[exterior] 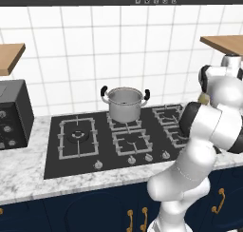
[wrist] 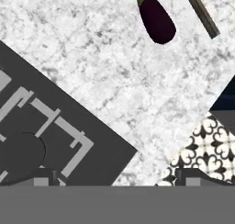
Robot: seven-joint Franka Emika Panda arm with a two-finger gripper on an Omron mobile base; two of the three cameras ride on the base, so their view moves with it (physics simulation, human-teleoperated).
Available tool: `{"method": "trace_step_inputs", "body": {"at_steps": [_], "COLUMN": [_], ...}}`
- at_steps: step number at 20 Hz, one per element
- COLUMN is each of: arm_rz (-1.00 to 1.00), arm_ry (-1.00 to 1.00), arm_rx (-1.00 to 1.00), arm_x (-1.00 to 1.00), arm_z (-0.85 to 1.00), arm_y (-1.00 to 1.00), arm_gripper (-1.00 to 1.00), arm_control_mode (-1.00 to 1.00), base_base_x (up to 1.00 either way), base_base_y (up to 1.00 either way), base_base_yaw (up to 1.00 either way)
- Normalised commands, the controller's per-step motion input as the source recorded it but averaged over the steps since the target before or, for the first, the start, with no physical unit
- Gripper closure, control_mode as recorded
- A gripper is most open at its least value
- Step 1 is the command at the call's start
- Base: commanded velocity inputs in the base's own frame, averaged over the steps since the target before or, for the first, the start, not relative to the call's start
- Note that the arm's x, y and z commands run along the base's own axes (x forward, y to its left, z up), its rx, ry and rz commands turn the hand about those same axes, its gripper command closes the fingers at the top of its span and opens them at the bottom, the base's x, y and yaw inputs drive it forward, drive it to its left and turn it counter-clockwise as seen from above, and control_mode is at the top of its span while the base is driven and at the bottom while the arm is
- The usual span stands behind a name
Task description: Put the avocado and eggplant in the pot. Retrieve the spatula and lightly stir the vegetables in the pot.
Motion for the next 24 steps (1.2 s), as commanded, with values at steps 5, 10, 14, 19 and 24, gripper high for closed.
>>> {"method": "trace_step_inputs", "body": {"at_steps": [5, 10, 14, 19, 24], "arm_rz": [0.0, 0.09, 0.12, 0.09, 0.07], "arm_ry": [0.09, 0.07, 0.08, 0.01, -0.02], "arm_rx": [0.16, 0.12, 0.02, 0.0, -0.03], "arm_x": [0.0, 0.0, 0.0, 0.0, 0.0], "arm_z": [-0.25, -0.32, -0.44, -0.61, -0.65], "arm_y": [-1.0, -0.95, -0.61, -0.19, -0.01], "arm_gripper": [-1.0, -1.0, -1.0, -1.0, -1.0], "arm_control_mode": [-1.0, -1.0, -1.0, -1.0, -1.0], "base_base_x": [0.0, 0.0, 0.0, 0.0, 0.0], "base_base_y": [0.0, 0.0, 0.0, 0.0, 0.0], "base_base_yaw": [0.0, 0.0, 0.0, 0.0, 0.0]}}
